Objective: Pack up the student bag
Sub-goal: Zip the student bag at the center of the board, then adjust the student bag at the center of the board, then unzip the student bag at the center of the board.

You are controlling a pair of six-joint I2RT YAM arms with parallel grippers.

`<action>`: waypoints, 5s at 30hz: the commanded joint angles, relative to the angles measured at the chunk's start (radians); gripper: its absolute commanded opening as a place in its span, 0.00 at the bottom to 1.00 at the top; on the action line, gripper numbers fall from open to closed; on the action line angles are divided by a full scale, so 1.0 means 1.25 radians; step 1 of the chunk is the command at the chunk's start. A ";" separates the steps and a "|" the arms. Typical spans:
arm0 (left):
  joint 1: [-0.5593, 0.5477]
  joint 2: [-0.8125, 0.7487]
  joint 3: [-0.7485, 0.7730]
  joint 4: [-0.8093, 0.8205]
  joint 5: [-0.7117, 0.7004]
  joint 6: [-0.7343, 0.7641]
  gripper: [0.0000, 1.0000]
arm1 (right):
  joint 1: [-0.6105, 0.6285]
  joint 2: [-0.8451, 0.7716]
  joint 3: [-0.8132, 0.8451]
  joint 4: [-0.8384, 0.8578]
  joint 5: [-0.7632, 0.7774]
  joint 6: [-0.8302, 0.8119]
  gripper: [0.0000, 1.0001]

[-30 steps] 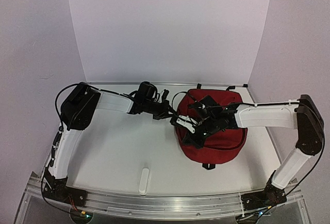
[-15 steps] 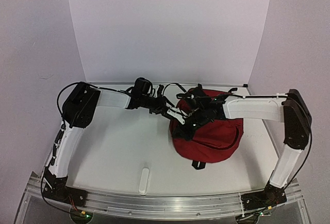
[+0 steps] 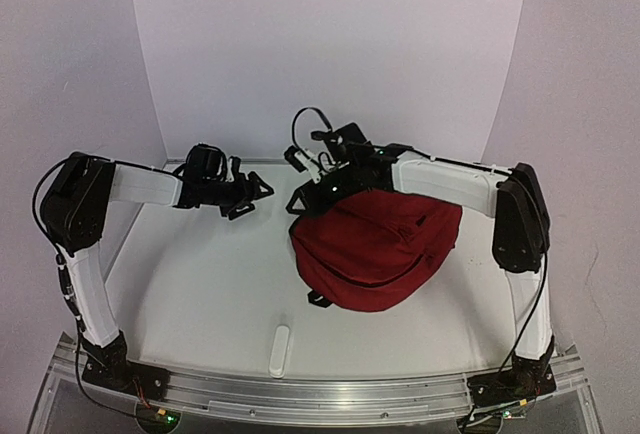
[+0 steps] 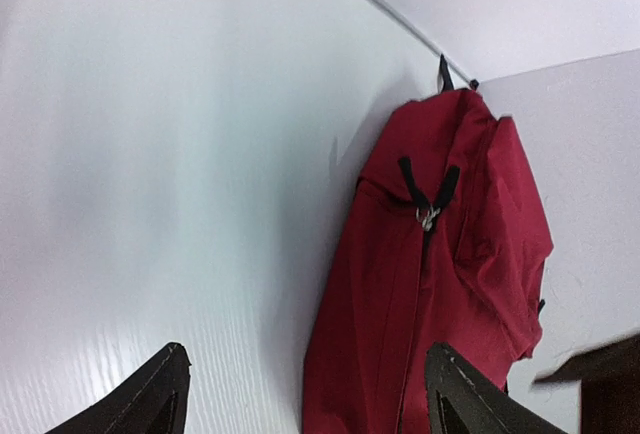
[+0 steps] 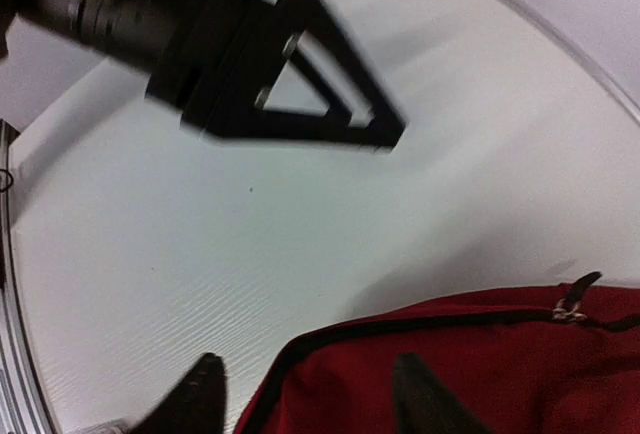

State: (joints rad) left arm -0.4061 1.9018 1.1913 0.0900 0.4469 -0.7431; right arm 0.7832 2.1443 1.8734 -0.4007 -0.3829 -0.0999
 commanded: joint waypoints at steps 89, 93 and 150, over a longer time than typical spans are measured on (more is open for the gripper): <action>-0.284 -0.088 -0.173 0.283 0.023 -0.031 0.57 | -0.063 -0.267 -0.290 -0.334 -0.134 -0.155 0.21; -0.288 -0.079 -0.179 0.315 0.040 -0.047 0.56 | -0.063 -0.269 -0.267 -0.334 -0.113 -0.154 0.06; -0.429 -0.153 -0.092 0.035 -0.170 0.184 0.55 | -0.155 -0.222 -0.220 -0.269 -0.193 -0.080 0.00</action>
State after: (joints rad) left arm -0.8960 1.7521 0.9619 0.2953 0.3490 -0.6695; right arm 0.5442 1.9437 1.6500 -0.7572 -0.5666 -0.2246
